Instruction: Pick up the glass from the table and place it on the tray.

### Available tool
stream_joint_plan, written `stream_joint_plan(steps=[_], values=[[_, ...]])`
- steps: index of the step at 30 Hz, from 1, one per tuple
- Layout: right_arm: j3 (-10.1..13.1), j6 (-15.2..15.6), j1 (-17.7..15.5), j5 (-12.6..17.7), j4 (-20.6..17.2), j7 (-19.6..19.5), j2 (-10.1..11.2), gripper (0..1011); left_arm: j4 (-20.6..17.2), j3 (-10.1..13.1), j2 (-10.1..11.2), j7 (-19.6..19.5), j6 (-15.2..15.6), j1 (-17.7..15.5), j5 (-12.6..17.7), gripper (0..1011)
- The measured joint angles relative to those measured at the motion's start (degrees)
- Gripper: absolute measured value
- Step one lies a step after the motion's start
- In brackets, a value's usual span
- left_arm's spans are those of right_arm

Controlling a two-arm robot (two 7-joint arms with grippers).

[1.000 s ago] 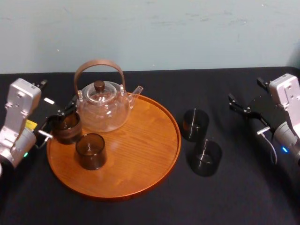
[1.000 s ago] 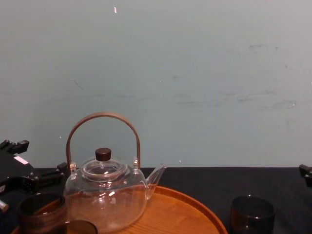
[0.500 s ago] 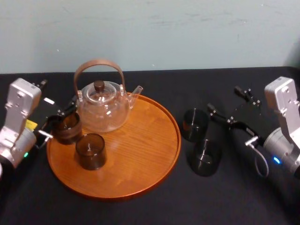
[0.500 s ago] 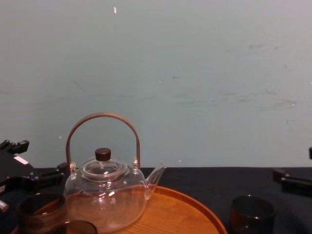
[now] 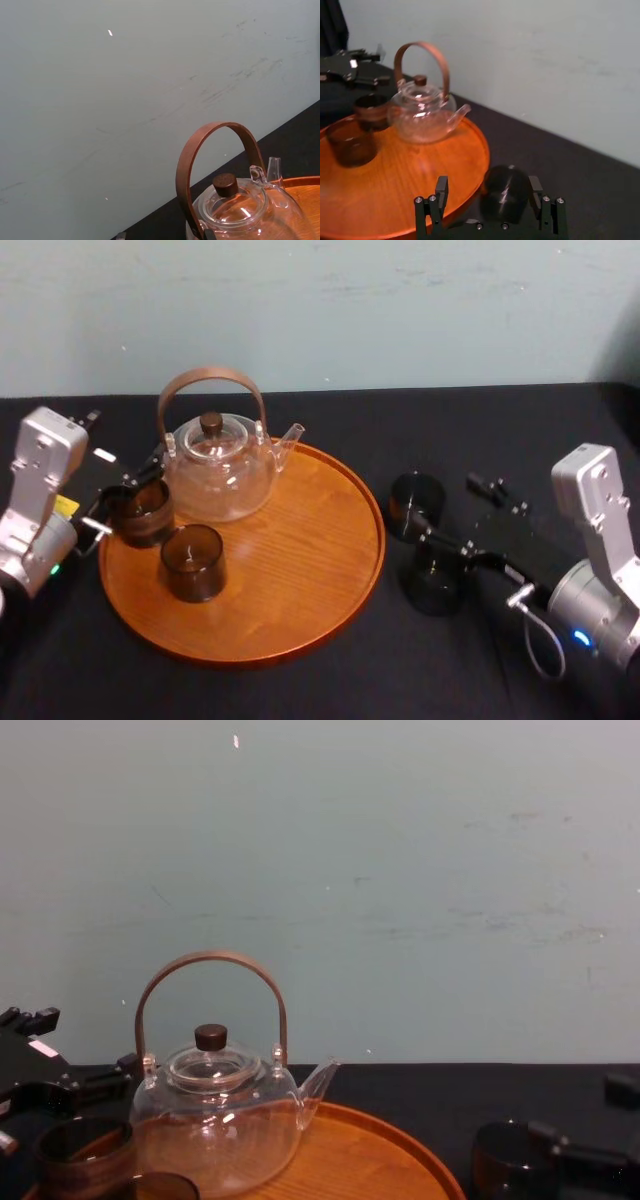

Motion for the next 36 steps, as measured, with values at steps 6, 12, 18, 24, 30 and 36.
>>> stream_joint_plan(steps=[6, 12, 18, 24, 30, 36], values=[[0.66, 3.16, -2.96, 0.44, -2.78, -0.16, 0.31, 1002, 0.00, 0.00, 0.00, 0.00, 0.00, 0.00, 0.00, 1001], [1.36, 4.61, -4.97, 0.11, -4.47, -0.17, 0.38, 1002, 0.00, 0.00, 0.00, 0.00, 0.00, 0.00, 0.00, 1001], [2.43, 5.98, -6.41, -0.01, -4.91, -0.15, 0.03, 1002, 0.00, 0.00, 0.00, 0.00, 0.00, 0.00, 0.00, 1001], [3.22, 6.66, -7.14, -1.47, -5.17, -0.69, -0.51, 1002, 0.00, 0.00, 0.00, 0.00, 0.00, 0.00, 0.00, 1001], [3.65, 7.05, -7.55, -3.05, -5.37, -1.18, -0.90, 1002, 0.00, 0.00, 0.00, 0.00, 0.00, 0.00, 0.00, 1001], [3.87, 7.76, -8.15, -3.61, -5.05, -0.55, -1.57, 1002, 0.00, 0.00, 0.00, 0.00, 0.00, 0.00, 0.00, 1001]])
